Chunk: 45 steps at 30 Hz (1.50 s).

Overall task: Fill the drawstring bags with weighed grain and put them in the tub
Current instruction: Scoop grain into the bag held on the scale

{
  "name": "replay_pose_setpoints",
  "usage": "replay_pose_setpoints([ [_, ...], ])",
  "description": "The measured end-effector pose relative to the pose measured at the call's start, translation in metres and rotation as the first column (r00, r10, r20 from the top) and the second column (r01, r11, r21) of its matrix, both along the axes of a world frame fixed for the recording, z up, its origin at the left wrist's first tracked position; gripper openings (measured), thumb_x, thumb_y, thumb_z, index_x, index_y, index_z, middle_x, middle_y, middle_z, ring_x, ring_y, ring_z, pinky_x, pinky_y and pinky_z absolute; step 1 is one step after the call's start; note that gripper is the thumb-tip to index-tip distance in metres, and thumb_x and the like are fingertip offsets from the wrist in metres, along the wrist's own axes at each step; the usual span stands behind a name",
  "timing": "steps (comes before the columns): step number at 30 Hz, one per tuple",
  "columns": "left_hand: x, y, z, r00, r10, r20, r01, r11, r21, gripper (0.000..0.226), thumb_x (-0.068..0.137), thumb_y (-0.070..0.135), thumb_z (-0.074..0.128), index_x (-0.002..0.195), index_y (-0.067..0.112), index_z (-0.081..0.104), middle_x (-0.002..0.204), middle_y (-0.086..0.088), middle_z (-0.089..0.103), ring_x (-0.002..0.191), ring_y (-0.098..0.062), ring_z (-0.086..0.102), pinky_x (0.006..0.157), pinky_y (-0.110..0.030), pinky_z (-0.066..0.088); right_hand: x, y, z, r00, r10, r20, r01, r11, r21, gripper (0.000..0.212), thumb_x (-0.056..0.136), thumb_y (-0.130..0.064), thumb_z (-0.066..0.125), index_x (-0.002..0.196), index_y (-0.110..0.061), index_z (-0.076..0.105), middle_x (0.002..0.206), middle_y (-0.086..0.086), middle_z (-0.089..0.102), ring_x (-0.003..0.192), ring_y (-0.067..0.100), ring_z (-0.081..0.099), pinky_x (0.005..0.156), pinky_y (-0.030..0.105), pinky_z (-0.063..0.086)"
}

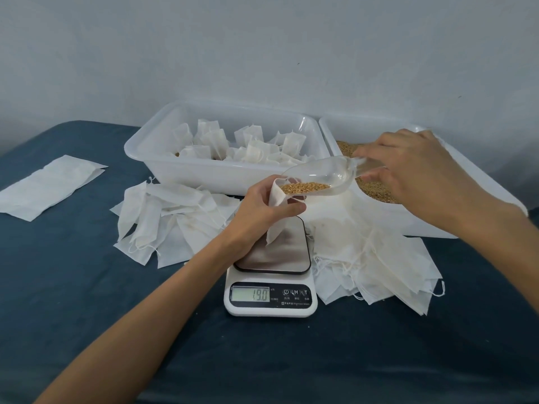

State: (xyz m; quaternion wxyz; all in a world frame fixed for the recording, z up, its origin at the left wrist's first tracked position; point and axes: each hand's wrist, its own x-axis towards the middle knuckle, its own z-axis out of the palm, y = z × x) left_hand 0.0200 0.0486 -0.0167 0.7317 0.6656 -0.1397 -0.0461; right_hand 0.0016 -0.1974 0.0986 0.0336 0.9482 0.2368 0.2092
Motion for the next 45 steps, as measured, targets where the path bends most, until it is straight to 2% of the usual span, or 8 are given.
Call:
replay_pose_setpoints([
  [4,-0.001,0.0,0.001,1.0,0.006,-0.009,-0.006,1.0,0.01,0.037,0.089,0.003,0.078,0.123,0.011,0.067,0.101,-0.001,0.075,0.092,-0.013,0.068,0.084,-0.025,0.051,0.002,-0.002,-0.004,1.0,0.011,-0.001,-0.011,1.0,0.01,0.03,0.097,-0.016,0.06,0.127,-0.015,0.068,0.109,0.008,0.068,0.101,0.033,0.058,0.091,0.048,0.037],
  [8,-0.002,-0.001,0.002,1.0,0.014,-0.019,-0.014,1.0,0.022,0.039,0.089,0.004,0.079,0.126,0.009,0.066,0.108,-0.009,0.075,0.095,-0.015,0.067,0.087,-0.03,0.051,0.005,-0.003,-0.002,0.991,0.063,0.117,-0.059,0.998,-0.033,0.035,0.094,-0.015,0.053,0.125,-0.012,0.07,0.101,0.009,0.068,0.094,0.035,0.059,0.088,0.048,0.038],
  [14,-0.002,0.0,0.002,1.0,0.013,-0.026,-0.013,1.0,0.002,0.042,0.089,0.002,0.079,0.128,0.007,0.064,0.12,-0.015,0.075,0.103,-0.019,0.069,0.096,-0.035,0.051,0.012,-0.001,0.001,0.96,0.133,0.246,-0.109,0.988,-0.11,0.031,0.089,-0.009,0.074,0.119,-0.013,0.071,0.101,0.007,0.067,0.092,0.032,0.06,0.088,0.045,0.036],
  [27,-0.001,0.001,0.002,1.0,0.013,-0.018,-0.013,1.0,0.01,0.039,0.089,0.005,0.08,0.125,0.009,0.066,0.117,-0.013,0.076,0.1,-0.017,0.07,0.092,-0.032,0.052,0.007,0.002,0.001,0.975,0.092,0.201,-0.08,0.995,-0.065,0.029,0.092,-0.01,0.068,0.121,-0.012,0.071,0.1,0.009,0.068,0.092,0.034,0.06,0.088,0.046,0.036],
  [31,-0.002,0.001,0.003,1.0,0.013,-0.02,-0.013,1.0,-0.009,0.041,0.089,0.001,0.079,0.127,0.006,0.064,0.118,-0.017,0.075,0.098,-0.016,0.07,0.088,-0.026,0.053,0.007,-0.001,-0.003,0.993,0.034,0.109,-0.034,0.999,0.0,0.028,0.096,-0.016,0.063,0.123,-0.015,0.069,0.105,0.006,0.068,0.098,0.033,0.058,0.091,0.045,0.036],
  [35,-0.003,0.001,0.004,1.0,0.025,-0.011,-0.025,1.0,-0.006,0.04,0.089,0.0,0.078,0.126,0.007,0.066,0.116,-0.017,0.075,0.099,-0.017,0.07,0.092,-0.031,0.053,0.012,-0.004,-0.013,1.0,-0.019,-0.013,0.02,0.997,0.074,0.027,0.095,-0.022,0.067,0.121,-0.018,0.069,0.111,0.002,0.068,0.104,0.03,0.06,0.089,0.048,0.045],
  [40,-0.002,0.001,0.003,0.998,0.06,-0.003,-0.06,0.998,0.006,0.032,0.089,0.0,0.077,0.119,0.001,0.067,0.109,-0.015,0.075,0.095,-0.018,0.069,0.089,-0.033,0.053,0.024,-0.013,-0.025,0.986,0.027,-0.162,0.018,0.964,0.266,0.02,0.091,-0.019,0.073,0.11,-0.016,0.069,0.103,-0.003,0.068,0.1,0.02,0.061,0.086,0.036,0.048],
  [45,-0.001,0.002,0.004,0.998,0.06,-0.01,-0.06,0.998,-0.009,0.039,0.088,-0.002,0.077,0.125,0.004,0.065,0.102,-0.009,0.074,0.093,-0.016,0.069,0.084,-0.024,0.054,0.043,-0.042,-0.034,0.972,-0.071,-0.226,0.177,0.853,0.492,0.019,0.089,-0.02,0.076,0.106,-0.017,0.069,0.1,-0.008,0.066,0.096,0.012,0.06,0.08,0.023,0.041],
])
